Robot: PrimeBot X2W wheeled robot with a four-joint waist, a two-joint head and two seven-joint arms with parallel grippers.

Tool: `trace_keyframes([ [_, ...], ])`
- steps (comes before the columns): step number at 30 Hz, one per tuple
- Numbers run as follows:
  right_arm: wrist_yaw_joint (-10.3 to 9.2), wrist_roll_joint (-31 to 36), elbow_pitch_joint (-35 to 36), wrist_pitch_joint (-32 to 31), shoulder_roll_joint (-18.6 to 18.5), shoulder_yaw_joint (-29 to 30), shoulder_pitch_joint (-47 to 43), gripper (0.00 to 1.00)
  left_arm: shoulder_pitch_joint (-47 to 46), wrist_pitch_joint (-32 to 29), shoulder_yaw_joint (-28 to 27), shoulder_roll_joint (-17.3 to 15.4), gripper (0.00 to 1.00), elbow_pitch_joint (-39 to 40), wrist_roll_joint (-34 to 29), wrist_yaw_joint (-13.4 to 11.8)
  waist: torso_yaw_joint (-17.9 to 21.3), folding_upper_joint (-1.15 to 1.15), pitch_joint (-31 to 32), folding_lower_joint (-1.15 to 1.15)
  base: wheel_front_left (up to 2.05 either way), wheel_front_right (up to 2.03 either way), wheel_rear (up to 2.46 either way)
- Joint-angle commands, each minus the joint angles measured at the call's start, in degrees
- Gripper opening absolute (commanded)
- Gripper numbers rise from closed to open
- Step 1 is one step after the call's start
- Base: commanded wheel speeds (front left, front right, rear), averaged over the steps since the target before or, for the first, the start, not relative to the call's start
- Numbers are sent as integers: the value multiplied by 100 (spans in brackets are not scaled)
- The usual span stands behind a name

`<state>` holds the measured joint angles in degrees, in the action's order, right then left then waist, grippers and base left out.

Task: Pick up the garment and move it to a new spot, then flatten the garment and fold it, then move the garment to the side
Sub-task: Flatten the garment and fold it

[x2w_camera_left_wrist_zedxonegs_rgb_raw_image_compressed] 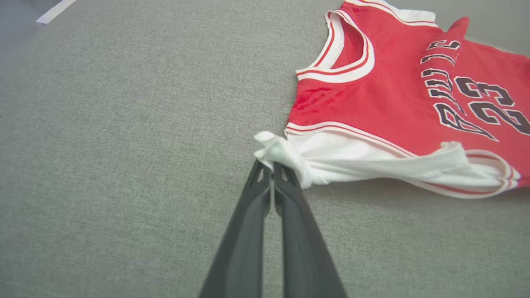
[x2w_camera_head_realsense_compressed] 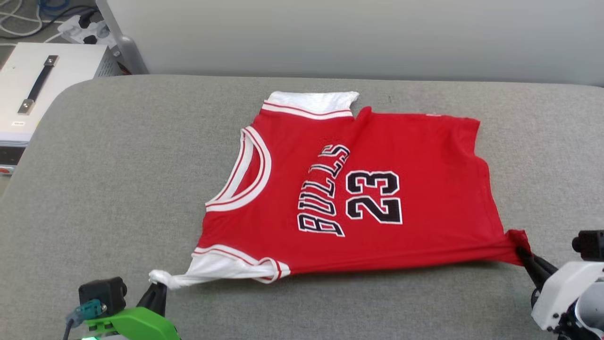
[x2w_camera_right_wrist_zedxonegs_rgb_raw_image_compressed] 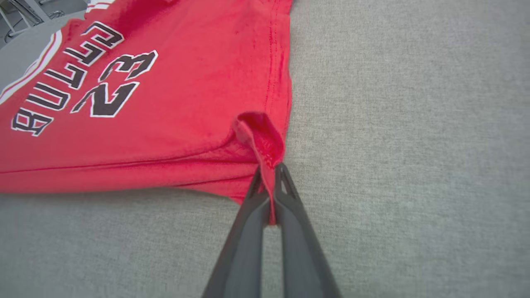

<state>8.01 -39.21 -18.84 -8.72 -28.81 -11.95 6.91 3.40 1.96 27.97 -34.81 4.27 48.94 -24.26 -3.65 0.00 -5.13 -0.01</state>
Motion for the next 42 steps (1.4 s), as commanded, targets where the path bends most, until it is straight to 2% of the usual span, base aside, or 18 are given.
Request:
trace_keyframes([
  [1,-53,121,133,-112,-9,261,-244,0,176,4,-78,-149,0,12,28,-159,-57,0,86,1,0,0,0],
  [11,-53,856,1635,-1066,817,1574,-1692,0,794,-37,-227,-311,0,647,173,-506,-150,0,191,1,0,0,0],
  [16,-53,1141,2126,-1406,1097,1862,-1839,0,548,-106,-205,-391,0,774,83,-456,-168,0,87,1,0,0,0],
  [20,-53,1293,2242,-1567,1188,1881,-1665,0,55,-214,-86,-328,0,642,-11,-284,-153,0,-42,1,0,0,0],
  [25,-53,1423,2160,-1623,1170,1775,-1204,0,-737,-338,126,-99,0,218,-153,-12,-107,0,-311,1,0,0,0],
  [33,-53,1486,1785,-1560,1016,1513,-398,0,-1852,-316,296,350,0,-623,-275,389,-38,0,-804,1,0,0,0],
  [42,-53,1417,1152,-1396,872,1022,232,0,-2525,-375,437,706,0,-1605,-228,731,16,0,-1232,1,0,0,0],
])
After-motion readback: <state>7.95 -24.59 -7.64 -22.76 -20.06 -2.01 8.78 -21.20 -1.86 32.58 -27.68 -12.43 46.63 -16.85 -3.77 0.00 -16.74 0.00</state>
